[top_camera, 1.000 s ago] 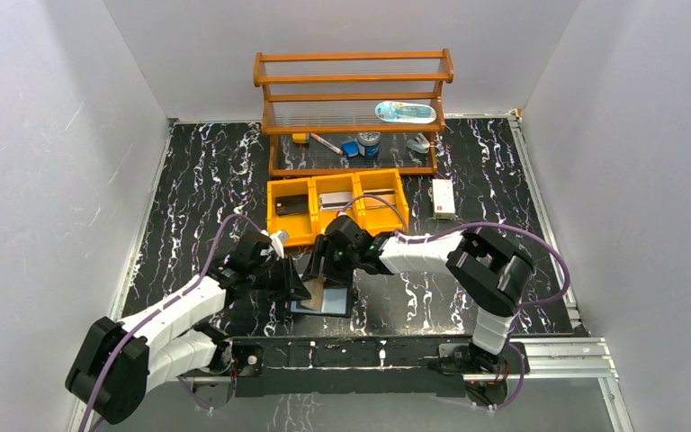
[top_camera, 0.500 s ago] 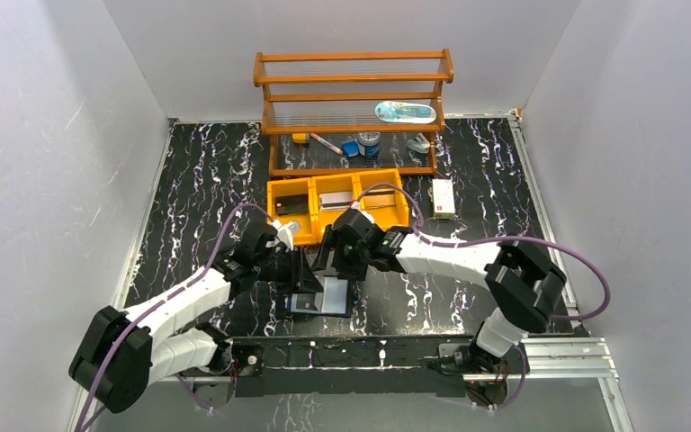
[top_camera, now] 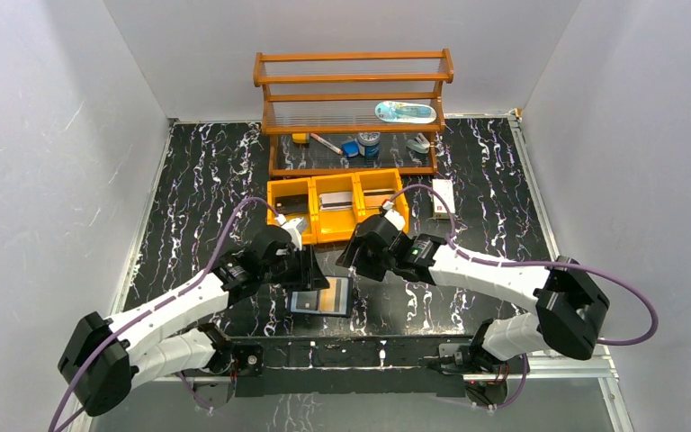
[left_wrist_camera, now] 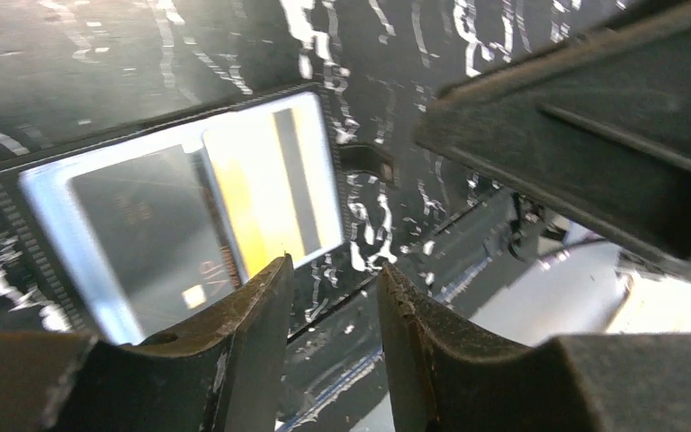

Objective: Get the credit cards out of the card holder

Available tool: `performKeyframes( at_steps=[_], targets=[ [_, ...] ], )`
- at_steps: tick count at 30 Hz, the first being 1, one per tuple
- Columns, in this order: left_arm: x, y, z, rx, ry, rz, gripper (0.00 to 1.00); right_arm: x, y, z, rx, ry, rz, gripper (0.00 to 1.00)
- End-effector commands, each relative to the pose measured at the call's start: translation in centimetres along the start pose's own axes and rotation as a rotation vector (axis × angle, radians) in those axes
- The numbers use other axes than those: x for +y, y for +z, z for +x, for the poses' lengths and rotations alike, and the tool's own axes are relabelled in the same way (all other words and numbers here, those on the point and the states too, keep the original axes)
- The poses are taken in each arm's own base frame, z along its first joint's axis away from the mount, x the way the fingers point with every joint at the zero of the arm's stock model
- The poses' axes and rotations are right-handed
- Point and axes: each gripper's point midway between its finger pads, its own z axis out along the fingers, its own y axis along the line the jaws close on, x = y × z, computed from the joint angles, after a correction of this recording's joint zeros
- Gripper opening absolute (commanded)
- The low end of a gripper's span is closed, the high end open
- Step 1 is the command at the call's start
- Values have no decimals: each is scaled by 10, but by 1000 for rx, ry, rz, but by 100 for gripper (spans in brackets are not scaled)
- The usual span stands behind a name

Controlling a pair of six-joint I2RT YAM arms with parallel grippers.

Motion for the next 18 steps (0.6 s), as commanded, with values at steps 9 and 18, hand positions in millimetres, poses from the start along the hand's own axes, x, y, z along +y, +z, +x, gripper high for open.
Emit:
performKeyframes(
  at_steps=[9, 18],
  targets=[
    [51, -13, -2, -41, -69, -296, 50, 22, 16, 30, 162, -31, -100, 51],
    [34, -6, -5, -10, -57, -205, 52, 6, 33, 54, 268, -32, -59, 45]
  ],
)
